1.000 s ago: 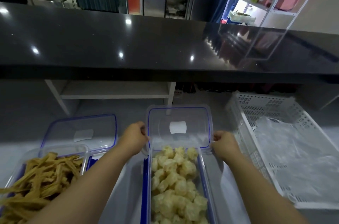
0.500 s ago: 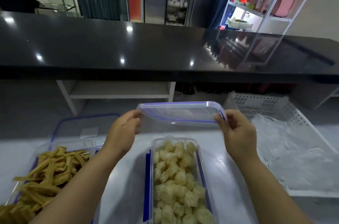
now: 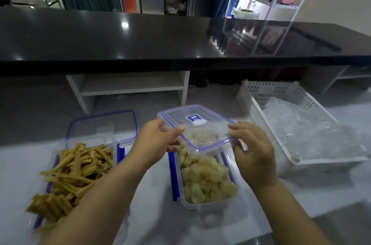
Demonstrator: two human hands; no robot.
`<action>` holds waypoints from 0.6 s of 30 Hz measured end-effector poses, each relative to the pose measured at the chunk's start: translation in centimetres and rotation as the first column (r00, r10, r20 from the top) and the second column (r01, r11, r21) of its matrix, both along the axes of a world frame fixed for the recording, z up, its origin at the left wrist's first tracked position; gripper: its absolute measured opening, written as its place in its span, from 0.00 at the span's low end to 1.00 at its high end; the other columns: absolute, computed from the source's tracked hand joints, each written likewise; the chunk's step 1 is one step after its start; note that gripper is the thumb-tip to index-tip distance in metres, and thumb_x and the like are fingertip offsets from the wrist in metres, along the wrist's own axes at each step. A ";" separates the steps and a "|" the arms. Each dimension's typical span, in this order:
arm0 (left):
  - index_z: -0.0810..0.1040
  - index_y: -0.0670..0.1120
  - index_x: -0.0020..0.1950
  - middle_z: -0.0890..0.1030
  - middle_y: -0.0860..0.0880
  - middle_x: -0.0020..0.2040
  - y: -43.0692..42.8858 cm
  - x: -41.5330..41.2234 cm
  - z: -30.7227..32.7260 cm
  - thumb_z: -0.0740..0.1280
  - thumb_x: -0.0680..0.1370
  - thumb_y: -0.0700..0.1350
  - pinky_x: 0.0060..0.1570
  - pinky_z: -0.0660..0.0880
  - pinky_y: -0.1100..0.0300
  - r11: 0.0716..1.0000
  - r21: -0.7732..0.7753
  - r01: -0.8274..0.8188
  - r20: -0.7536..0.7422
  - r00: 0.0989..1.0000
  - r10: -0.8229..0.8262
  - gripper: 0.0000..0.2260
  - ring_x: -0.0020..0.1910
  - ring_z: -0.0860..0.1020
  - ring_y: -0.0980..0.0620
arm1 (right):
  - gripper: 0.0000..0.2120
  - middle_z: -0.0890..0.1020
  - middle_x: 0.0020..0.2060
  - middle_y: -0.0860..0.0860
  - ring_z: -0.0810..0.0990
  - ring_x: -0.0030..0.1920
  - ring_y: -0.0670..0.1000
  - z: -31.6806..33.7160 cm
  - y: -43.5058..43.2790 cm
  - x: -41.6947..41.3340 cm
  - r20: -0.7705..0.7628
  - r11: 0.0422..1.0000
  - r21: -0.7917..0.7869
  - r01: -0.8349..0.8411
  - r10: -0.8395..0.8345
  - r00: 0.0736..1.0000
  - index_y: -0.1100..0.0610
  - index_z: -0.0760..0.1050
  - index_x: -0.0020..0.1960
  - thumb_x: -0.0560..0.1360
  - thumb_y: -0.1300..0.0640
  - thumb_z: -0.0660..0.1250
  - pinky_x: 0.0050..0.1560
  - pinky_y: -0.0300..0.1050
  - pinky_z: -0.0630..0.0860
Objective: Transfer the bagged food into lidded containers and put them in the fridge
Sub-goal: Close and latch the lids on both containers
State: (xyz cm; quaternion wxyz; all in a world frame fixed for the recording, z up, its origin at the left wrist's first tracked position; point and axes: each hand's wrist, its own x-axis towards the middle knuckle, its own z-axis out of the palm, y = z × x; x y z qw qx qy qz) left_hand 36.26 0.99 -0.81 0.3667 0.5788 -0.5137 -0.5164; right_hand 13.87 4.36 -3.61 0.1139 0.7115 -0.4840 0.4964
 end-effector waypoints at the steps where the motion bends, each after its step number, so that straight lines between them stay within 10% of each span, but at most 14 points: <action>1: 0.72 0.37 0.63 0.83 0.41 0.43 0.4 0.2 -0.1 0.69 0.75 0.45 0.32 0.78 0.63 1.000 -0.008 0.006 -0.023 1.000 -0.006 0.20 0.33 0.82 0.52 | 0.14 0.82 0.48 0.54 0.79 0.53 0.53 0.0 0.7 0.1 0.016 0.997 0.070 -0.025 0.024 1.000 0.59 0.79 0.44 0.64 0.74 0.67 0.57 0.45 0.75; 10: 0.74 0.47 0.62 0.82 0.49 0.50 3.7 0.4 -1.5 0.68 0.75 0.38 0.35 0.78 0.60 0.990 -0.051 0.132 -0.077 0.988 -0.136 0.16 0.40 0.83 0.51 | 0.38 0.64 0.70 0.38 0.64 0.69 0.35 -0.2 7.9 0.6 0.475 0.591 0.722 -0.360 -0.045 0.879 0.43 0.62 0.68 0.57 0.45 0.65 0.67 0.38 0.66; 18: 0.74 0.56 0.61 0.79 0.54 0.57 6.0 -0.4 -3.5 0.67 0.76 0.43 0.41 0.79 0.60 0.981 -0.110 0.157 0.092 0.985 -0.148 0.15 0.43 0.82 0.54 | 0.20 0.76 0.58 0.42 0.78 0.59 0.44 -1.6 9.3 -0.1 0.496 0.635 0.713 -0.299 -0.155 0.854 0.38 0.71 0.58 0.69 0.52 0.69 0.63 0.48 0.73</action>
